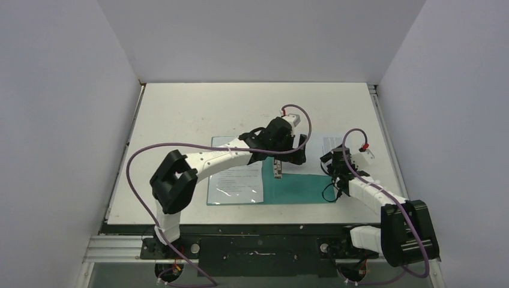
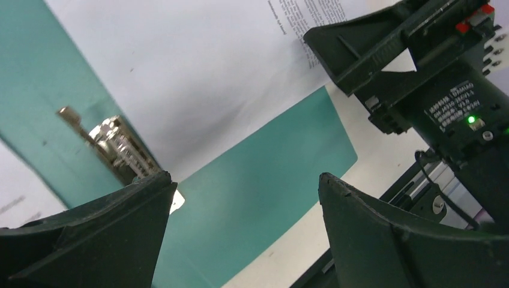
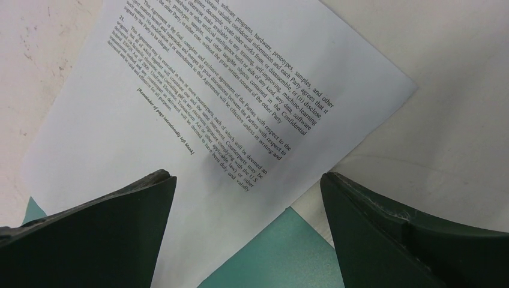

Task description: Put the files into the folder

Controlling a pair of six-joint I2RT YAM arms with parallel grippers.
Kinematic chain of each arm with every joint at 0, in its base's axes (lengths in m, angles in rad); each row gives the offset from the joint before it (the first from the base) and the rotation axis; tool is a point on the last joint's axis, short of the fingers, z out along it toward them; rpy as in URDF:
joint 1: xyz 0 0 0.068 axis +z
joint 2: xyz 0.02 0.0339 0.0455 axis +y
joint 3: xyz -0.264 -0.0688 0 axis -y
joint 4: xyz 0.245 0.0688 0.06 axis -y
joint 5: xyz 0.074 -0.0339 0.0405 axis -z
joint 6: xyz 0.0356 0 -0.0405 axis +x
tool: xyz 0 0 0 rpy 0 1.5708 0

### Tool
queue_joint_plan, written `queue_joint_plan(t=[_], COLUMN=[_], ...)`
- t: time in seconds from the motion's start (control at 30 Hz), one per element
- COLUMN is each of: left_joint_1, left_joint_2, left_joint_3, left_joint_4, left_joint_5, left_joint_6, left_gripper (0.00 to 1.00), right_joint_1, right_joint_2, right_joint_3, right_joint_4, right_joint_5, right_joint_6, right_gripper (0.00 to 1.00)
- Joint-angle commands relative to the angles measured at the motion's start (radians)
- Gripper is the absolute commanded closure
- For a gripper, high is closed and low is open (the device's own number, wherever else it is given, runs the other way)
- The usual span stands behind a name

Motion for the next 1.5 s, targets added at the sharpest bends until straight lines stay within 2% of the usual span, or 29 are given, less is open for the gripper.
queue_joint_plan(t=[0.0,0.23,0.63,1.13,1.47], left_joint_1=[-0.004,0.0,0.026,0.012,0.008], left_joint_2=[0.12,0.311,0.477,0.505,0.497], left_joint_3=[0.163,0.4,0.514,0.507,0.488], left_joint_4=[0.031,-0.056,-0.128,-0.116,-0.068], left_joint_5=[0.075,0.101,0.126,0.247,0.32], left_joint_6=[0.034,0.073,0.07,0.069,0.061], left_gripper=[0.1,0.11,0.11,0.14,0.17], right_joint_1=[-0.013,-0.026,-0.09,-0.13,-0.157], right_joint_2=[-0.002,0.023,0.066,0.156,0.26], right_joint_3=[-0.037,-0.066,-0.102,-0.135,-0.113], right_joint_4=[0.018,0.082,0.192,0.384,0.491], right_joint_5=[0.001,-0.034,-0.096,-0.193,-0.297], right_joint_6=[0.033,0.049,0.064,0.066,0.013], right_gripper=[0.01,0.08,0.19,0.32,0.48])
